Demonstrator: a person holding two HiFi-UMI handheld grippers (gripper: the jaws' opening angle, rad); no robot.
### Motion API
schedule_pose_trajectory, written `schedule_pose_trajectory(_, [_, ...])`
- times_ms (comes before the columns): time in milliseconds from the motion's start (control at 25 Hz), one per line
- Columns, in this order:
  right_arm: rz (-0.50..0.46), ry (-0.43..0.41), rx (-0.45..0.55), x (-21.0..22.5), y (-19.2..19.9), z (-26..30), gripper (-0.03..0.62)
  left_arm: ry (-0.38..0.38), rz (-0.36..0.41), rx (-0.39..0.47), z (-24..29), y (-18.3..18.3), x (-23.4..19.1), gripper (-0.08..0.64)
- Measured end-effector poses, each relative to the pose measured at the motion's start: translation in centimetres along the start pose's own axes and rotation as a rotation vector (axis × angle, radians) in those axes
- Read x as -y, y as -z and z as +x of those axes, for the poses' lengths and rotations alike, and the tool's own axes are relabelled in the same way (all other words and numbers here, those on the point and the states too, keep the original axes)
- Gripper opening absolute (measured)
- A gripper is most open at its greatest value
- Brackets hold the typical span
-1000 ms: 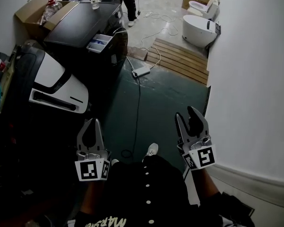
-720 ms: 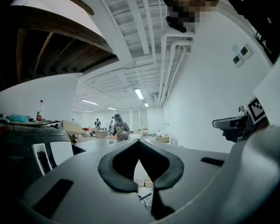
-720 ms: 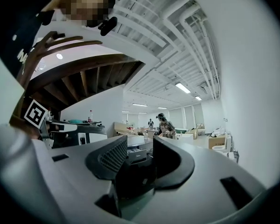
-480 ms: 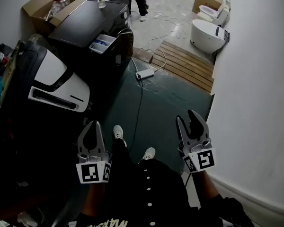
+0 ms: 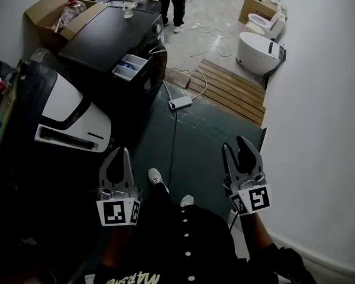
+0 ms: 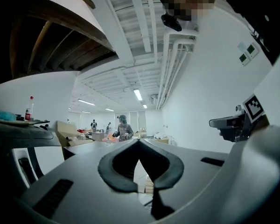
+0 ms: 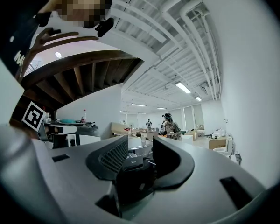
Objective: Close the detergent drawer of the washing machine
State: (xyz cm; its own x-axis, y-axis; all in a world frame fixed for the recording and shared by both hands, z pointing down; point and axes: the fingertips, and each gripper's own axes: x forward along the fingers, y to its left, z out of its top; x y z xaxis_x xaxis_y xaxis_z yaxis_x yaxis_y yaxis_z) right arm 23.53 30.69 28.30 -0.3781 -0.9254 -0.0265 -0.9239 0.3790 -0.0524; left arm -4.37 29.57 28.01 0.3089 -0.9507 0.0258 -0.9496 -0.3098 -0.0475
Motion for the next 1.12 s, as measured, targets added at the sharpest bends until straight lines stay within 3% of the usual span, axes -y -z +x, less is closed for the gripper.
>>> schedule_pose_trajectory(400, [0.003, -0.004, -0.02, -0.6, 0.2, 7.7, 0.164, 0.012, -0.012, 0.003, 5.8, 0.4, -5.0, 0.011])
schedule_pose_trajectory(720, [0.002, 0.046, -0.002, -0.6, -1.1, 13.5, 0.163, 0.04, -0.023, 0.037, 10.1, -0.3, -8.9, 0.011])
schedule_pose_trajectory(920, [-0.032, 0.023, 0.032, -1.7, -1.6, 16.3, 0.161, 0.047, -0.029, 0.048, 11.9, -0.5, -11.6, 0.011])
schedule_pose_trajectory(1120, [-0.031, 0.021, 0.005, -2.1, -1.0, 18.5, 0.161, 0.06, -0.044, 0.03, 13.4, 0.4, -12.9, 0.011])
